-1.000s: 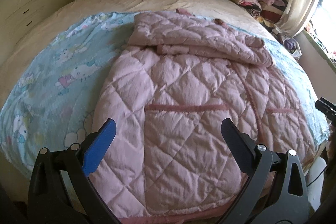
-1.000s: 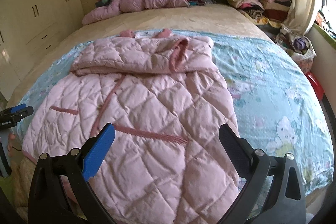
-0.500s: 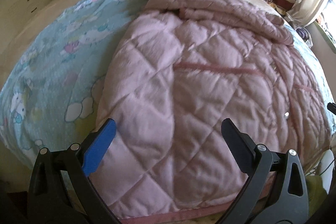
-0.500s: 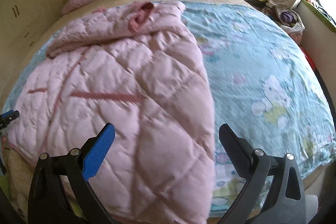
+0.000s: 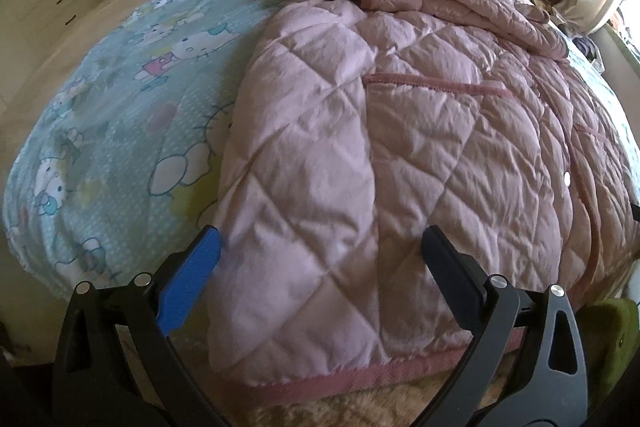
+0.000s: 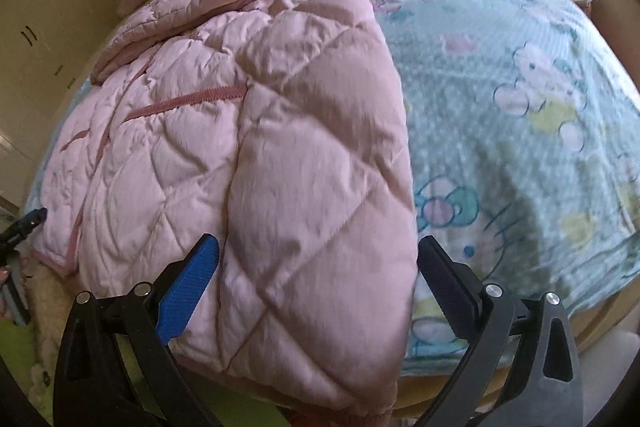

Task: Fold large clothes
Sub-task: 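Grasp the ribbed jacket hem with the left tool while the right tool grasps it too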

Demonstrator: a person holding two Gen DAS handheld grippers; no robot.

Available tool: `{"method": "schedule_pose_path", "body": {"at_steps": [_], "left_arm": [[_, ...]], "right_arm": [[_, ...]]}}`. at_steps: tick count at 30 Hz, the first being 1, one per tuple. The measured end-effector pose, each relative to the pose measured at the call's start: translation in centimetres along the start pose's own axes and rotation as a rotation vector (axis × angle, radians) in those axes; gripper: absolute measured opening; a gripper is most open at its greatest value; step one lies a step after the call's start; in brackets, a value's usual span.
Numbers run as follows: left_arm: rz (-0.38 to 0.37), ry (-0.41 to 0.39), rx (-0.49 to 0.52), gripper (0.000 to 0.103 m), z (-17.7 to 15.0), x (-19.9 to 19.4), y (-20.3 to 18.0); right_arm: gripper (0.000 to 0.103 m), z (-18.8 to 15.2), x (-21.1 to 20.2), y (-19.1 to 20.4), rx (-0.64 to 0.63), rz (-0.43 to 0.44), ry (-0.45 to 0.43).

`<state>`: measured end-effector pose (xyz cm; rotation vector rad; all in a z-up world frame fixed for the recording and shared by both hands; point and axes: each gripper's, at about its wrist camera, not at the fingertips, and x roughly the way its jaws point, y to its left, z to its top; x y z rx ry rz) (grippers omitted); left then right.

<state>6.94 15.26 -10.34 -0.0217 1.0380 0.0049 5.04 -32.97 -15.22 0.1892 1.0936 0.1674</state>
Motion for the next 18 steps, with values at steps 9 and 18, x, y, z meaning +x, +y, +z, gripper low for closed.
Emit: {"method": "schedule_pose_path", "body": {"at_steps": [9, 18], "left_arm": [[-0.011, 0.037, -0.034, 0.094, -1.0, 0.2, 1.4], [-0.12, 0.079, -0.124, 0.094, -1.7, 1.7, 3.2]], "right_arm": [[0.068, -1.1, -1.3, 1.3, -0.114, 0.006, -0.024], [0.072, -1.2, -1.0, 0.8, -0.104, 0.031, -0.011]]}}
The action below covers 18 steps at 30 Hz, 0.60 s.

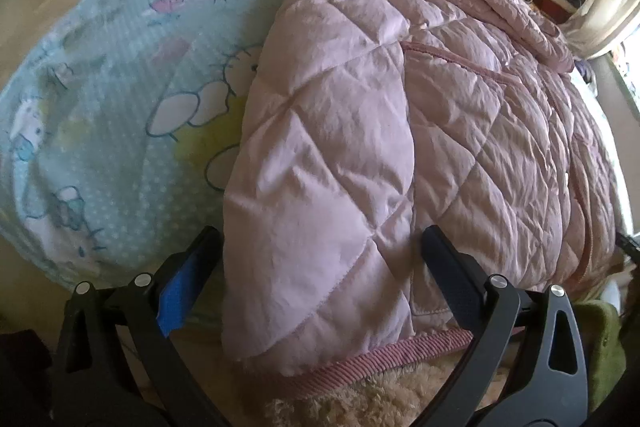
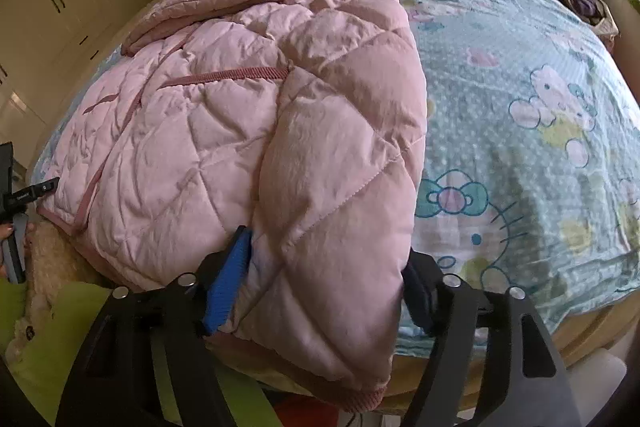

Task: Fold large clothes
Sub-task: 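Grasp the ribbed jacket hem with the left tool while the right tool grasps it too, then lift the hem up with both tools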

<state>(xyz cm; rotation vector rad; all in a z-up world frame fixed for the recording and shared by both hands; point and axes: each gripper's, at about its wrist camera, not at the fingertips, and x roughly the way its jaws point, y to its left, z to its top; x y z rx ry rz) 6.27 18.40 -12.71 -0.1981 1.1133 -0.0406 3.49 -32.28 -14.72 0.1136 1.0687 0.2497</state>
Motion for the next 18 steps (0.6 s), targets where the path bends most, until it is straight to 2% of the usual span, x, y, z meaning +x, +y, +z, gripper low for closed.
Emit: {"method": "schedule_pose_path", "body": {"at_steps": [5, 7, 8, 10, 11, 13, 15, 18], "left_arm": [[-0.045, -0.014, -0.031, 0.093, -0.3, 0.1, 0.6], [-0.074, -0.024, -0.039, 0.072, -0.4, -0.1, 0.5], [-0.086, -0.028, -0.041, 0.068, -0.4, -0.3, 0.4], [-0.103, -0.035, -0.033, 0.049, -0.5, -0.6, 0.1], [-0.114, -0.039, -0.031, 0.044, -0.5, -0.8, -0.1], [-0.118, -0.059, -0.015, 0.026, -0.6, -1.4, -0.6], [-0.119, -0.085, 0.011, 0.019, -0.4, -2.1, -1.2], [-0.119, -0.12, 0.043, 0.017, -0.2, -3.0, -1.9]], "right_arm": [[0.078, -0.2, 0.8, -1.2, 0.06, 0.067, 0.035], [0.078, -0.4, 0.9, -1.5, 0.081, 0.085, 0.037], [0.079, -0.4, 0.8, -1.4, 0.076, 0.084, 0.036], [0.079, -0.6, 0.8, -1.1, 0.057, 0.087, 0.045], [0.079, -0.7, 0.7, -0.9, 0.048, 0.086, 0.049], [0.078, -0.8, 0.5, -0.8, 0.035, 0.085, 0.053], [0.075, -0.9, 0.4, -0.8, 0.032, 0.092, 0.053], [0.078, -1.1, 0.6, -0.8, 0.036, 0.103, 0.058]]}}
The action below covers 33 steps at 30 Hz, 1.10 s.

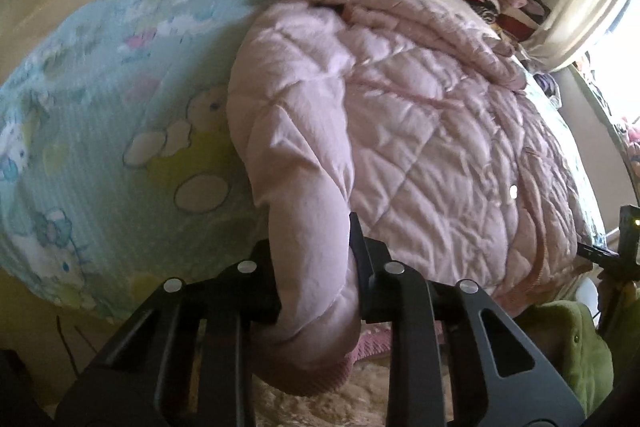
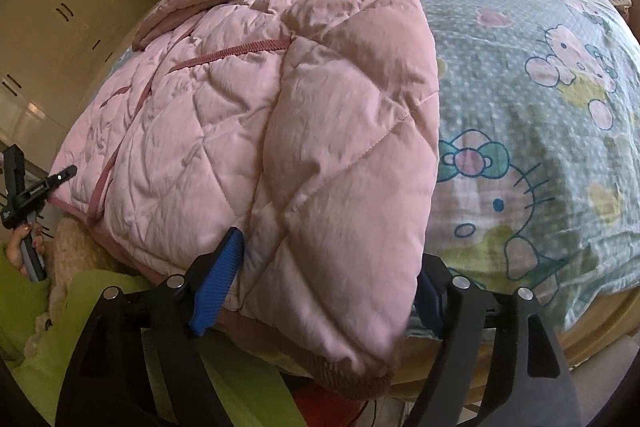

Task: Fold large clothes
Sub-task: 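Lift the hem up with both tools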

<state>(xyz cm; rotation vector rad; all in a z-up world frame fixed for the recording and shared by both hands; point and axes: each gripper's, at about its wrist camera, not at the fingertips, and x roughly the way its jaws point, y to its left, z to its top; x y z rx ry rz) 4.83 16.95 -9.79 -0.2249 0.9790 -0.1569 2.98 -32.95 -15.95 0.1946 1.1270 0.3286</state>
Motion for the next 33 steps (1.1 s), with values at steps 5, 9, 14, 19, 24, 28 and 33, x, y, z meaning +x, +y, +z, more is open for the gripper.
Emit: {"method": "schedule_pose_path", "body": {"at_steps": [5, 9, 14, 19, 24, 28, 33], "left_arm": [[-0.018, 0.033, -0.035, 0.046, -0.3, 0.8, 0.6], [0.015, 0.081, 0.003, 0.065, -1.1, 2.0, 0.2], [0.009, 0.076, -0.022, 0.051, -1.1, 2.1, 0.6], [0.0, 0.035, 0.008, 0.015, -0.7, 1.0, -0.2], [-0.009, -0.034, 0.017, 0.013, 0.2, -1.3, -0.8], [-0.023, -0.09, 0.02, 0.012, 1.2, -2.9, -1.5], [-0.018, -0.151, 0.05, 0.011, 2.8, -4.7, -3.0]], "right_arm": [[0.079, -0.2, 0.0, 0.0, -0.012, 0.012, 0.018], [0.073, -0.8, -0.2, 0.3, -0.047, 0.009, 0.022], [0.045, -1.0, -1.3, 1.3, -0.099, 0.007, -0.011], [0.026, -0.6, -3.1, 1.9, -0.125, 0.04, -0.086], [0.021, 0.3, -5.1, 1.6, -0.103, 0.096, -0.157], [0.02, 0.8, -6.6, 1.7, -0.085, 0.136, -0.212], [0.02, 1.8, -7.9, 1.9, -0.067, 0.163, -0.261]]}}
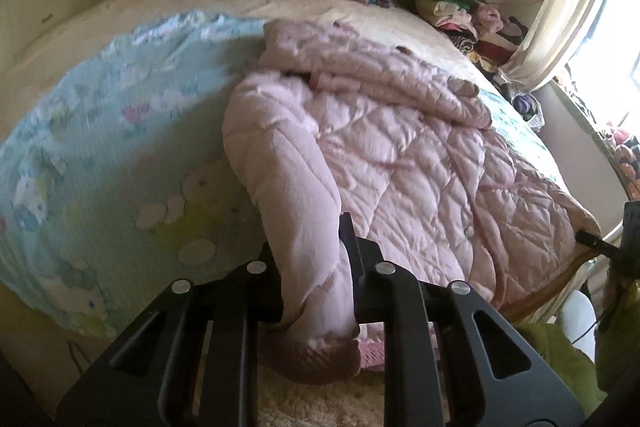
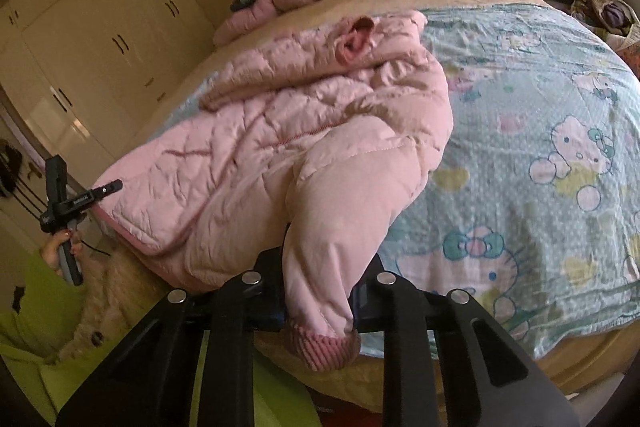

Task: Fold large clothes
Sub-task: 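Lift the hem up with both tools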

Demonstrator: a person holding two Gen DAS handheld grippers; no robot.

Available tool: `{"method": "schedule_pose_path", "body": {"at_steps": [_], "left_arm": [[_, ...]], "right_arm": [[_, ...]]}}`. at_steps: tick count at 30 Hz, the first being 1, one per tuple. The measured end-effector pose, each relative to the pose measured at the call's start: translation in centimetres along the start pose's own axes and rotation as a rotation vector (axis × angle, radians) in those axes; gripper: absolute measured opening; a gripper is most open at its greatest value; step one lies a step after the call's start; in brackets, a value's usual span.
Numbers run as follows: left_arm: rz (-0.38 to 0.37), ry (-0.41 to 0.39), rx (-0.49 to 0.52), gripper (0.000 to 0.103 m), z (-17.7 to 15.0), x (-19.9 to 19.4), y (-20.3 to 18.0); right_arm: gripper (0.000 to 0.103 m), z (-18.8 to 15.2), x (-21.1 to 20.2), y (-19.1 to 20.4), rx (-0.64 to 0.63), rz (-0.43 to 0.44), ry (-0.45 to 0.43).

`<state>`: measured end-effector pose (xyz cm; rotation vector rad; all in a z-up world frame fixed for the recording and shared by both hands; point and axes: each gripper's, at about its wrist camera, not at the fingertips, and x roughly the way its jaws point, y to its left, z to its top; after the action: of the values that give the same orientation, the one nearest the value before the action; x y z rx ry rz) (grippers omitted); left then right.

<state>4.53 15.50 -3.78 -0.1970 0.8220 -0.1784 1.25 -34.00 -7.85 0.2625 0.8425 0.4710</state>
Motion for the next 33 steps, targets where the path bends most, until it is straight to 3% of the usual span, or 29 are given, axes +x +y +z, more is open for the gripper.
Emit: {"method": "schedule_pose_path", "body": {"at_steps": [12, 33], "left_arm": [[0.015, -0.067, 0.032, 0.011, 3.1, -1.3, -1.8], [0.041, -0.13, 0.028, 0.011, 6.8, -1.5, -2.3]], "right_arm": [[0.02, 3.0, -1.2, 0.8, 0.008, 0.027, -0.111], [0.02, 7.7, -1.6, 1.2, 0.004, 0.05, -0.217]]}}
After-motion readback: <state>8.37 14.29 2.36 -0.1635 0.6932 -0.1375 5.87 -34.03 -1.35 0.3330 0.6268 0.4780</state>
